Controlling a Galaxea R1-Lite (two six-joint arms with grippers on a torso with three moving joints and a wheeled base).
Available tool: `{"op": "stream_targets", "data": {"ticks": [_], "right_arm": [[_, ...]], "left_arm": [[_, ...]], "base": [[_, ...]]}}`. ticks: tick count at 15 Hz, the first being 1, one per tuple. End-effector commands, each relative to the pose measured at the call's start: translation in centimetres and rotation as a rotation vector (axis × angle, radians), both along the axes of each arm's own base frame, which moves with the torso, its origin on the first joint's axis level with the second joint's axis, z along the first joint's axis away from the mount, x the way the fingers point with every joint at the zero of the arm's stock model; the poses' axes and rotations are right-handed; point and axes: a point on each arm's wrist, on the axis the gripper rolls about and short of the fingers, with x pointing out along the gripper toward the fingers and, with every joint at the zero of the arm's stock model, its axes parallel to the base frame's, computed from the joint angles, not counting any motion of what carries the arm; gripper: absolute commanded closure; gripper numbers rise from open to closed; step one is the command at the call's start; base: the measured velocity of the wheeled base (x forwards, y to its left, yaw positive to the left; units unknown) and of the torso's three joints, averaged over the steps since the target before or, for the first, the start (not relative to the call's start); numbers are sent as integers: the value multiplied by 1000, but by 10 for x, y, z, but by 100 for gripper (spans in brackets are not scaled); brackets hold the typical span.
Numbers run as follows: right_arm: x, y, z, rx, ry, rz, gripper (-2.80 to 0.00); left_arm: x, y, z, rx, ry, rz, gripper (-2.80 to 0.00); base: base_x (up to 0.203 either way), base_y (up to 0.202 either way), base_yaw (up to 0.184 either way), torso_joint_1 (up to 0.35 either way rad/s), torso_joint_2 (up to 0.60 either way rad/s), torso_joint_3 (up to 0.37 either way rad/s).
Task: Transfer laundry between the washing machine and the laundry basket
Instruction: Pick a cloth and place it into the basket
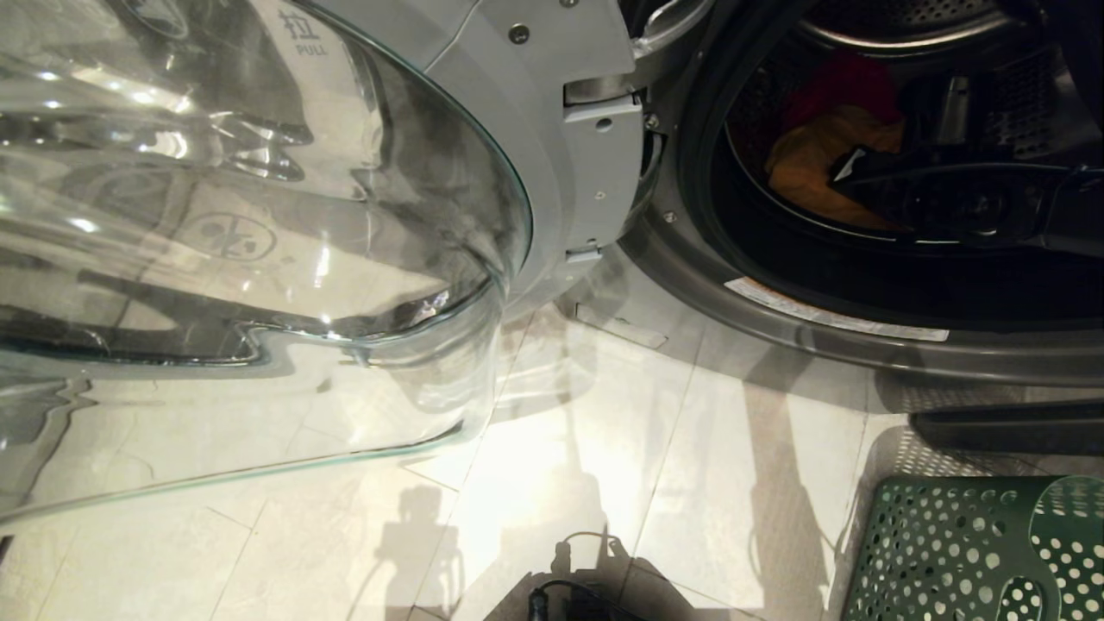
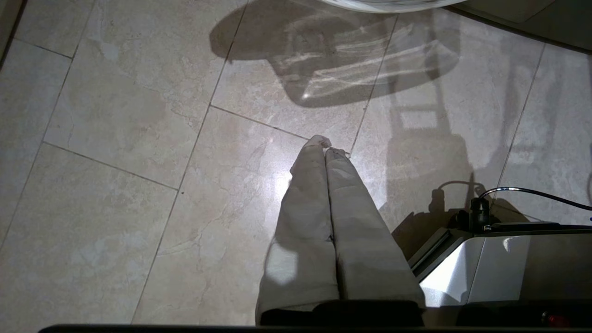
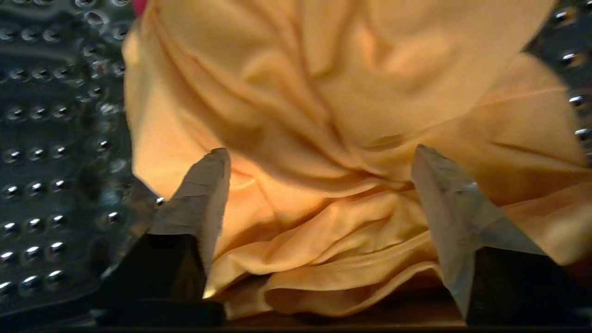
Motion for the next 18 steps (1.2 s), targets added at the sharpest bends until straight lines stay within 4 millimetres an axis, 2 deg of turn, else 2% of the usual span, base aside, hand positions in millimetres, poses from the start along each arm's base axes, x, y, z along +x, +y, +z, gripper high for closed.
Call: {"op": "stream_targets", "data": {"ticks": [1, 10, 18], "right_arm": [[-1, 1, 1, -3, 0, 0, -280], [7, 3, -14, -3, 42, 6, -280], [8, 7, -14, -12, 51, 144, -280]], "left_arm": [[0, 0, 0, 0, 1, 0, 0], [0, 0, 0, 0, 1, 0, 0], [0, 0, 0, 0, 1, 0, 0]], "base": [[0, 0, 0, 0, 0, 0], [0, 0, 0, 0, 0, 0], [0, 0, 0, 0, 0, 0]]}}
